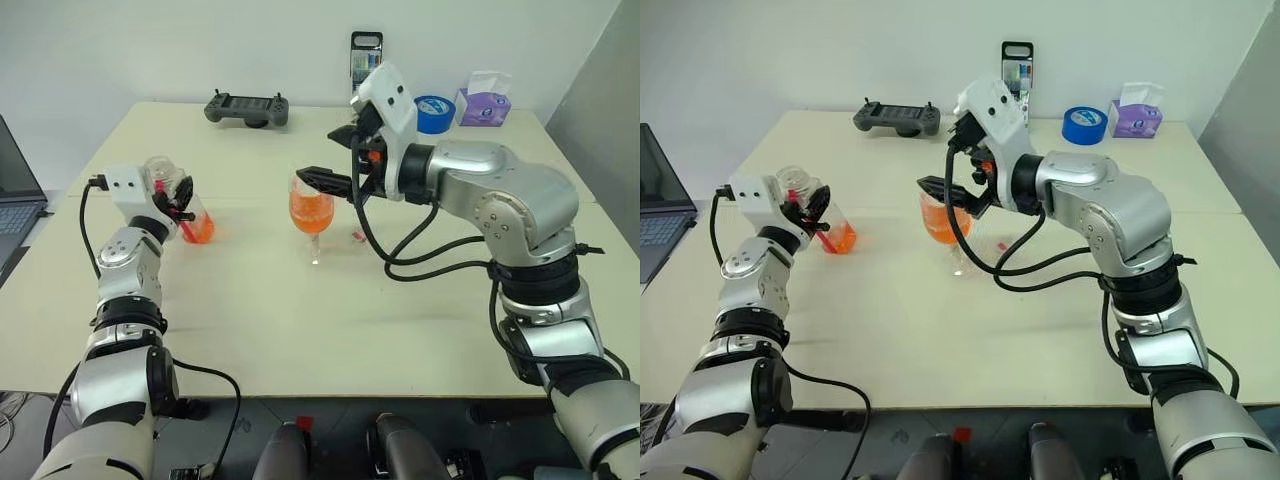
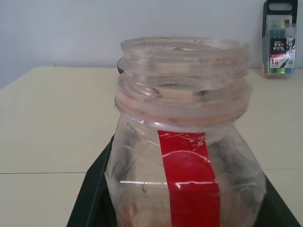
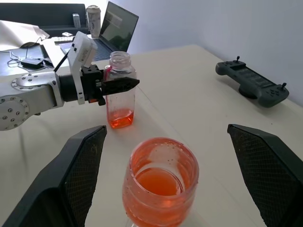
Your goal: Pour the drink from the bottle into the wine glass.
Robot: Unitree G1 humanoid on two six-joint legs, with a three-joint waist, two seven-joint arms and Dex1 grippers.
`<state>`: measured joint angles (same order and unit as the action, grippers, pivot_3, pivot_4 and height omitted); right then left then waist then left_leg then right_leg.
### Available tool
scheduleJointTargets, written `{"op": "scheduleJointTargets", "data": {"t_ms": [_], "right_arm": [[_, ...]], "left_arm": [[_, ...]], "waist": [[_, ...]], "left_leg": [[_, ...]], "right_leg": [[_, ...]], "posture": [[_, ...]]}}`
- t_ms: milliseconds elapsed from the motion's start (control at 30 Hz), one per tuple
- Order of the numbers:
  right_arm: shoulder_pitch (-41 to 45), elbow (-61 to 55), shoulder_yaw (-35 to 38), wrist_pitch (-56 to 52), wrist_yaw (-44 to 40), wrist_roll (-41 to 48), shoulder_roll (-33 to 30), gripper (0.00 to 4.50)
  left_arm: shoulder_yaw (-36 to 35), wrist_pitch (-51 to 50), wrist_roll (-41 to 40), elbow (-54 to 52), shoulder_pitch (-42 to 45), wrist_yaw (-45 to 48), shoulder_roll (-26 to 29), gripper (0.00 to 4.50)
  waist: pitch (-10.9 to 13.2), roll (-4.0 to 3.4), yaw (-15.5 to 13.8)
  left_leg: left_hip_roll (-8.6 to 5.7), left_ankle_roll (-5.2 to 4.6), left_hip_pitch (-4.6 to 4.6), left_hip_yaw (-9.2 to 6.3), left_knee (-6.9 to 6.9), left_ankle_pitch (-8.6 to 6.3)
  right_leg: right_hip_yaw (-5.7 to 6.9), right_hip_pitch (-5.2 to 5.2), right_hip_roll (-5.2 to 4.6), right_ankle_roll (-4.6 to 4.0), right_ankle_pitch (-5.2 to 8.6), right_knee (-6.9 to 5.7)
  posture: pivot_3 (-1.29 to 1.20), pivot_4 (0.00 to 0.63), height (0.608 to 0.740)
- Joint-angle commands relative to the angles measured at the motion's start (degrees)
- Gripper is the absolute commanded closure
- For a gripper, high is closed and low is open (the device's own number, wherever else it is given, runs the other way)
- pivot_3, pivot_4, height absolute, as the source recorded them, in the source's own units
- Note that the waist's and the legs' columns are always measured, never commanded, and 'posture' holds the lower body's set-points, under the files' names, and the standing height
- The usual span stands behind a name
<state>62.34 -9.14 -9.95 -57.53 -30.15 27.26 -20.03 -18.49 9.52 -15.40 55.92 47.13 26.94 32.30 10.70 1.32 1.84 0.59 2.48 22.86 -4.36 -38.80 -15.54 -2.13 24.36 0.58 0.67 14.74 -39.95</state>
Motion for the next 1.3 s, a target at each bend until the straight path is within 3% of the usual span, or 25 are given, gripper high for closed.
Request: {"op": "scheduleJointTargets", "data": {"t_ms": [33, 67, 100, 300, 333, 833, 1300], "right_arm": [[0.4, -1.7, 1.7, 1.5, -1.6, 0.1, -0.8, 0.11], [0.2, -1.6, 1.7, 1.7, -1.8, 0.0, -1.0, 0.11], [-0.1, -1.4, 1.7, 2.0, -2.0, -0.3, -1.1, 0.11], [-0.4, 0.8, 1.8, 3.9, -2.6, -1.6, -1.5, 0.11], [-0.4, 1.1, 1.9, 4.1, -2.7, -1.8, -1.6, 0.11], [-1.0, 5.7, 2.7, 9.1, -8.3, -4.8, -9.9, 0.11], [-3.8, 4.9, 5.5, 10.4, -13.6, -5.1, -16.6, 0.11]], "left_arm": [[-0.2, 0.6, 0.2, -1.9, -1.1, -0.4, -0.2, 2.83], [-0.4, 0.6, 0.2, -2.2, -1.3, -0.9, -0.2, 2.83], [-0.6, 0.5, 0.1, -2.6, -1.6, -1.3, -0.3, 2.10], [-0.9, -0.1, 0.2, -4.7, -3.3, -3.3, 0.1, 0.19], [-0.9, -0.2, 0.2, -4.9, -3.5, -3.5, 0.3, 0.06], [-0.6, -6.4, -0.5, -18.3, -9.8, -5.4, -1.3, 0.06], [-5.3, -24.6, -6.7, -56.6, -29.8, -10.9, -3.1, 0.06]], "waist": [[0.0, 0.00, 0.0], [0.0, 0.00, 0.0], [0.0, 0.00, 0.0], [0.0, 0.00, 0.0], [0.0, 0.00, 0.0], [0.0, 0.00, 0.0], [0.0, 0.00, -0.1]], "left_leg": [[0.00, 0.00, -0.01, 0.00, 0.00, 0.00], [0.00, 0.00, -0.01, 0.00, 0.00, 0.00], [0.00, 0.00, -0.01, 0.00, 0.00, 0.00], [0.01, 0.00, 0.00, 0.00, 0.01, 0.00], [0.01, 0.00, 0.00, 0.00, 0.02, 0.00], [0.01, 0.00, 0.00, 0.00, 0.04, 0.00], [0.03, 0.00, -0.01, -0.03, 0.08, -0.01]], "right_leg": [[-0.01, 0.00, 0.00, 0.00, 0.00, 0.00], [0.00, 0.00, 0.00, 0.00, 0.00, 0.00], [-0.01, 0.00, 0.00, 0.00, 0.00, 0.00], [0.00, 0.00, -0.03, 0.00, 0.00, 0.01], [0.00, 0.00, -0.03, 0.00, 0.00, 0.01], [-0.01, -0.01, -0.10, 0.00, 0.00, 0.05], [-0.17, -0.06, -0.16, 0.00, 0.00, 0.18]], "posture": [[0.00, 0.150, 0.740], [0.00, 0.150, 0.740], [0.00, 0.150, 0.740], [0.00, 0.150, 0.740], [0.00, 0.150, 0.740], [0.00, 0.150, 0.740], [0.00, 0.150, 0.740]]}}
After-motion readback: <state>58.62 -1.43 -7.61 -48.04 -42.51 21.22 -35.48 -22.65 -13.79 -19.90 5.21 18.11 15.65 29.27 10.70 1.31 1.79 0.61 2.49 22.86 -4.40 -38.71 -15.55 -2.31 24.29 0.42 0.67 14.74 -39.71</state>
